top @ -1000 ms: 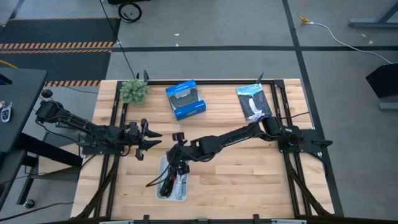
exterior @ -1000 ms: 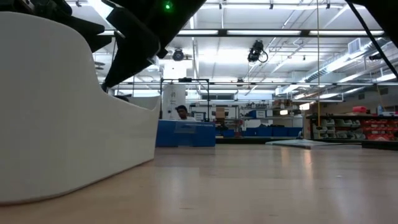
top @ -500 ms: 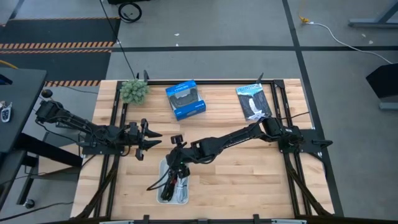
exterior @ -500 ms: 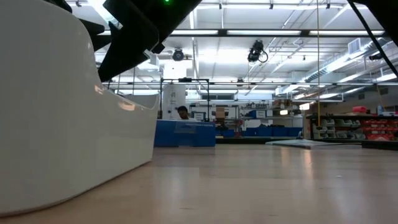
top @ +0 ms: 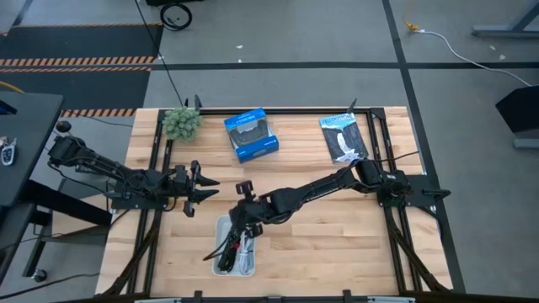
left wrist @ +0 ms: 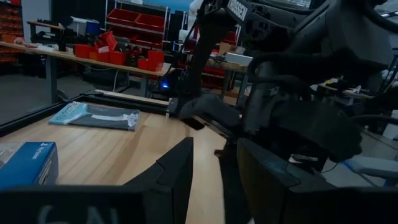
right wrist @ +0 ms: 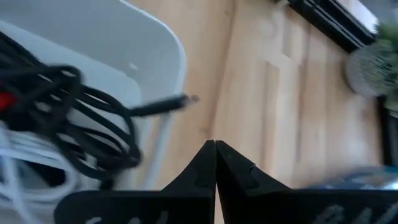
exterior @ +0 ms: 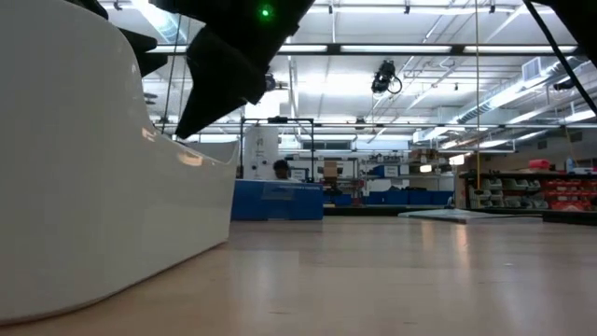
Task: Pick and place USB-C Cables
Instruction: Adjust the black charger cable in the white bin
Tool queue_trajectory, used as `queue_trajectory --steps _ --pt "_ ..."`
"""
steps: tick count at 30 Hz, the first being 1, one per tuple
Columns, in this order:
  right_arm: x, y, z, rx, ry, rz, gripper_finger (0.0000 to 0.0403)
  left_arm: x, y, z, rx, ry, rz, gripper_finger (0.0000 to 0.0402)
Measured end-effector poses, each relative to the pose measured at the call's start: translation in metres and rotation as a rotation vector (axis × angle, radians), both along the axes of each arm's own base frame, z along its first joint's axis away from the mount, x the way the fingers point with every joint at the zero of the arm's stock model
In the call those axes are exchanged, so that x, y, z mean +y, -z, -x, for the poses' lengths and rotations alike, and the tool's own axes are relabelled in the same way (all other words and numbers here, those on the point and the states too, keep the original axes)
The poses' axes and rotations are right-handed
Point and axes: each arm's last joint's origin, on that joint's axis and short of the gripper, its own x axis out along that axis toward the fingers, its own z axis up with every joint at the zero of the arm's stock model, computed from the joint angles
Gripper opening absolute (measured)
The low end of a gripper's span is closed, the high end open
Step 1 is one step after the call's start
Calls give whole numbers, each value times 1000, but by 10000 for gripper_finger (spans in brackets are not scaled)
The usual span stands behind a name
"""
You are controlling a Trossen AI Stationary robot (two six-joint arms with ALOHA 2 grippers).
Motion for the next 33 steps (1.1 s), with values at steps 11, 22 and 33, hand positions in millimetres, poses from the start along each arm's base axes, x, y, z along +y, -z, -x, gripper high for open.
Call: queue_trajectory --steps 11,22,33 --pt "6 -3 6 24 -9 135 9 0 0 0 -1 0 0 133" --pt "39 -45 18 -149 -36 -47 9 0 0 0 0 0 0 133" --pt "63 7 5 -115 -112 -74 7 0 -1 0 -6 0 2 133"
